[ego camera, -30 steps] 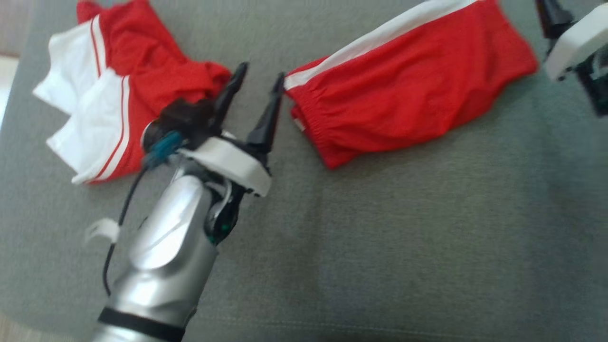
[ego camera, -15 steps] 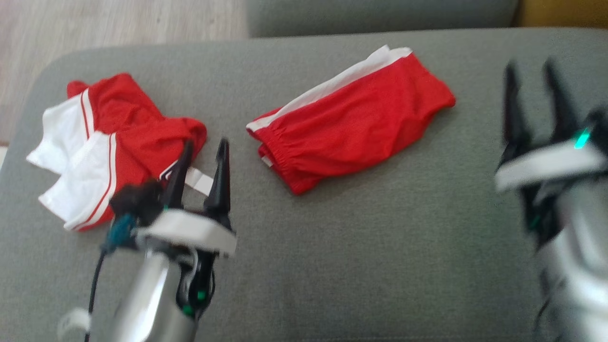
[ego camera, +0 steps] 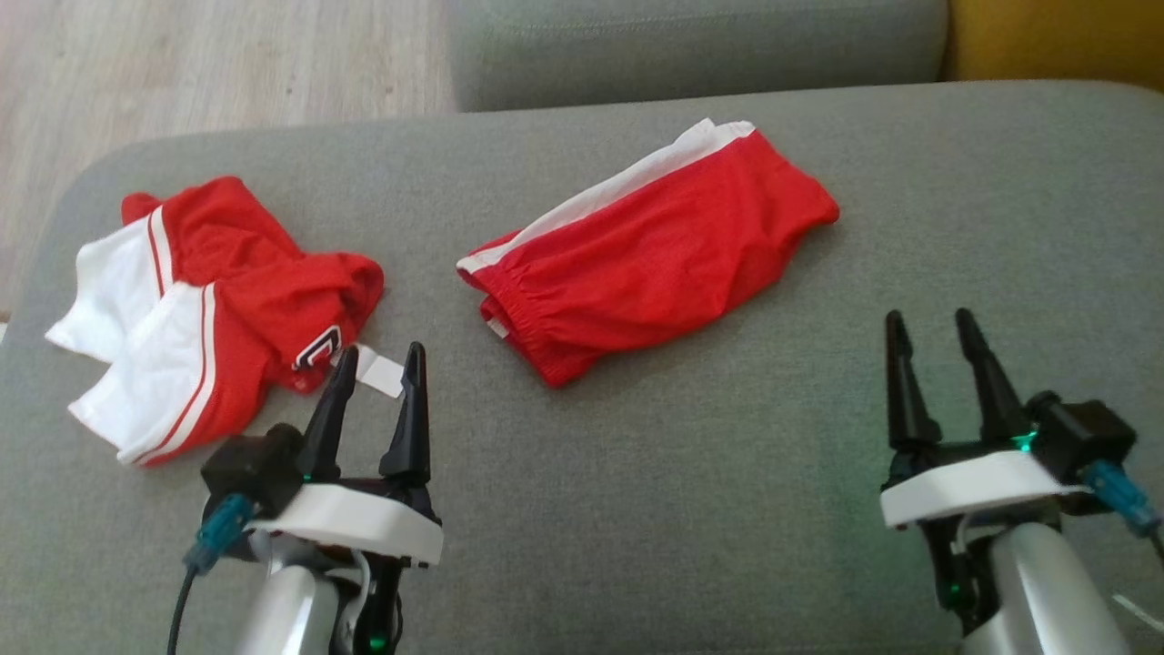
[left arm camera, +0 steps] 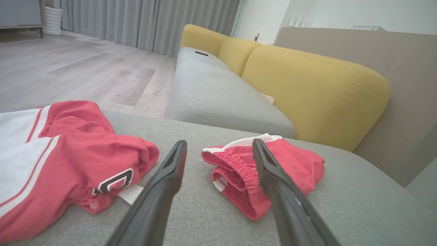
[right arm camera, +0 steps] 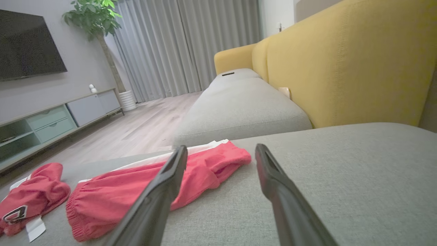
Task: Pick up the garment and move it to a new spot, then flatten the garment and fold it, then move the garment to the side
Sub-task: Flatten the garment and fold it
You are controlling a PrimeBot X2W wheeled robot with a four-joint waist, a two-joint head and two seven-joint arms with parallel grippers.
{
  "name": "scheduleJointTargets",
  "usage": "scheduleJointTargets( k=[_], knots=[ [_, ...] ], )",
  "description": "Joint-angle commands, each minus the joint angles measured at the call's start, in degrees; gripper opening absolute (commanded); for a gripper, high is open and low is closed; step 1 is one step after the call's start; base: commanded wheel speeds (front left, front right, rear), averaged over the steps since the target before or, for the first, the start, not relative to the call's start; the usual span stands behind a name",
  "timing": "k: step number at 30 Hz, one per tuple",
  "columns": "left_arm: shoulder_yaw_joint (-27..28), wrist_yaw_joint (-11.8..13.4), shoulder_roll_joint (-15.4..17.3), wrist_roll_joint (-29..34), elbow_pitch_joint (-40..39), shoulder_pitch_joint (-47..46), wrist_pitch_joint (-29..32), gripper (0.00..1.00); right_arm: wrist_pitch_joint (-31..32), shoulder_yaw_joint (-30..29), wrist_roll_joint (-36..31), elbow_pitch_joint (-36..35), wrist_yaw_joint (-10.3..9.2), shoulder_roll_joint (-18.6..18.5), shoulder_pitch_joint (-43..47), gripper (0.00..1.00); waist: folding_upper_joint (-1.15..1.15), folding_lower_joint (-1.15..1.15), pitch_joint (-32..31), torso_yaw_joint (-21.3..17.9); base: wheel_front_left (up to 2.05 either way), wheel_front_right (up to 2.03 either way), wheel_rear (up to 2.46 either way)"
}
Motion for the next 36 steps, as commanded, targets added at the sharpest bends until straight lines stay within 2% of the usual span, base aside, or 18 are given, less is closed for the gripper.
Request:
scheduleJointTargets(
  k=[1,6,9,12,17,20,21,23,31,36],
  knots=[
    [1.7,0.1,0.7,0.0,-2.2,-2.3,-0.3,1.00,0.5,0.3,-0.4,-2.4,-0.05,0.3,-2.1,1.00,-0.01,0.01,0.9,0.5,0.00,0.00,0.00],
    [0.3,-0.3,0.7,0.4,-2.4,-4.4,-0.3,1.00,3.8,-1.7,-1.2,-2.9,-0.05,0.4,-4.8,1.00,-0.01,0.01,4.8,2.5,0.00,0.00,0.00],
    [-0.6,-0.3,0.7,0.3,-2.3,-5.9,-0.3,1.00,6.7,-3.5,2.7,-1.7,-0.05,0.4,-7.8,1.00,-0.01,0.01,7.5,4.1,0.00,0.00,0.00],
    [-1.7,-0.4,0.7,0.1,-2.1,-7.5,-0.3,1.00,10.9,-5.8,10.3,1.4,-0.05,0.4,-11.7,1.00,-0.01,0.01,9.8,5.9,0.00,0.00,0.00],
    [-3.5,-0.1,0.7,-0.7,-1.9,-9.5,-0.3,1.00,17.9,-10.6,21.1,9.9,-0.05,0.4,-19.3,1.00,-0.01,0.01,12.3,9.0,0.00,0.00,0.00],
    [-4.4,0.0,0.7,-1.2,-1.7,-10.1,-0.3,1.00,20.9,-13.9,25.6,16.7,-0.05,0.4,-24.1,1.00,-0.01,0.01,12.9,10.7,0.00,0.00,0.00],
    [-4.4,0.0,0.7,-1.2,-1.7,-10.1,-0.3,1.00,20.9,-13.9,25.6,16.7,-0.05,0.4,-24.1,1.00,-0.01,0.01,12.9,10.7,0.00,0.00,0.00],
    [-4.9,0.2,0.7,-1.6,-1.5,-10.3,-0.3,1.00,22.6,-16.9,28.0,24.2,-0.05,0.4,-28.9,1.00,-0.01,0.01,13.1,12.0,0.00,0.00,0.00],
    [-5.2,0.4,0.7,-2.6,-2.3,-11.0,-0.3,1.00,23.4,-23.7,23.2,39.1,-0.05,0.3,-38.1,1.00,-0.01,0.01,14.2,14.4,0.00,0.00,0.00],
    [-5.3,0.5,0.7,-3.1,-2.9,-11.8,-0.3,1.00,21.9,-28.1,17.1,47.5,-0.05,-2.2,-42.6,1.00,-0.01,0.01,15.1,15.4,0.00,0.00,0.00]
  ],
)
